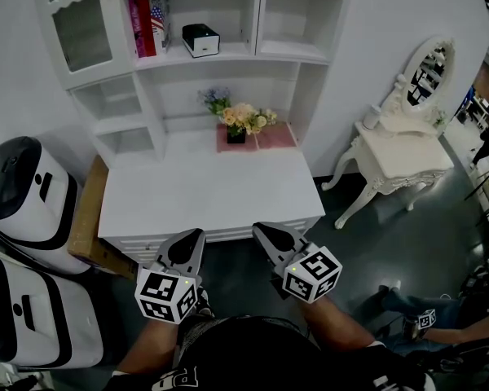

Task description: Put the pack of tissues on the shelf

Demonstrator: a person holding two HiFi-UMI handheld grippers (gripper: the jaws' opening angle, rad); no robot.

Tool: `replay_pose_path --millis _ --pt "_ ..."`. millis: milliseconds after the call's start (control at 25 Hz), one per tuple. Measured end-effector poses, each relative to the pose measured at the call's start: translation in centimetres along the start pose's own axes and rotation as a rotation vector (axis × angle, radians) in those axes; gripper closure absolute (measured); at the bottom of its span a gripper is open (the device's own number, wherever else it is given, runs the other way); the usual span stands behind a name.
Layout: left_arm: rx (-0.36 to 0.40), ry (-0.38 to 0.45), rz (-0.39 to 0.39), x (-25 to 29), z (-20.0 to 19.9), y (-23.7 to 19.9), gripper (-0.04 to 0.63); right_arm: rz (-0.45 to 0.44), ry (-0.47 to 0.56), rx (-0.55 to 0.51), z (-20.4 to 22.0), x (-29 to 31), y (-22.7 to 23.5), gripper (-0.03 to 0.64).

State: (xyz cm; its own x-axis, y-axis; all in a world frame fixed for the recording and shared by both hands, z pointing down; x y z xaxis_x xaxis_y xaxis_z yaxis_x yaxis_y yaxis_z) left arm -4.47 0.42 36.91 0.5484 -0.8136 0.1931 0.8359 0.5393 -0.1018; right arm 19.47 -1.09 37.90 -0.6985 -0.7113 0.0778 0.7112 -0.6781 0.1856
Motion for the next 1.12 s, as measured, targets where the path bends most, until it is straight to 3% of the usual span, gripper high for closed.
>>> replay_pose_path --millis 1120 --pt "0.011 -0.011 0.002 0.76 -0.02 -0.22 0.580 -0.005 -0.009 0.007 0.21 0.58 0.54 0.609"
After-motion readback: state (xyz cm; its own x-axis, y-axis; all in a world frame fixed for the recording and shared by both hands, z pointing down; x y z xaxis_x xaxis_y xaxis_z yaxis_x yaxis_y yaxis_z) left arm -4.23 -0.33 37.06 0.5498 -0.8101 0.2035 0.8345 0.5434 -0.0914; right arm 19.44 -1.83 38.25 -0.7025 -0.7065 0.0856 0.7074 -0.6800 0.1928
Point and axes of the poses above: the fingertips, and each gripper's own axes: x forward along the fingers, y to its right, z out of its underside, the point moved 10 cm from there along -x, backward along the fingers
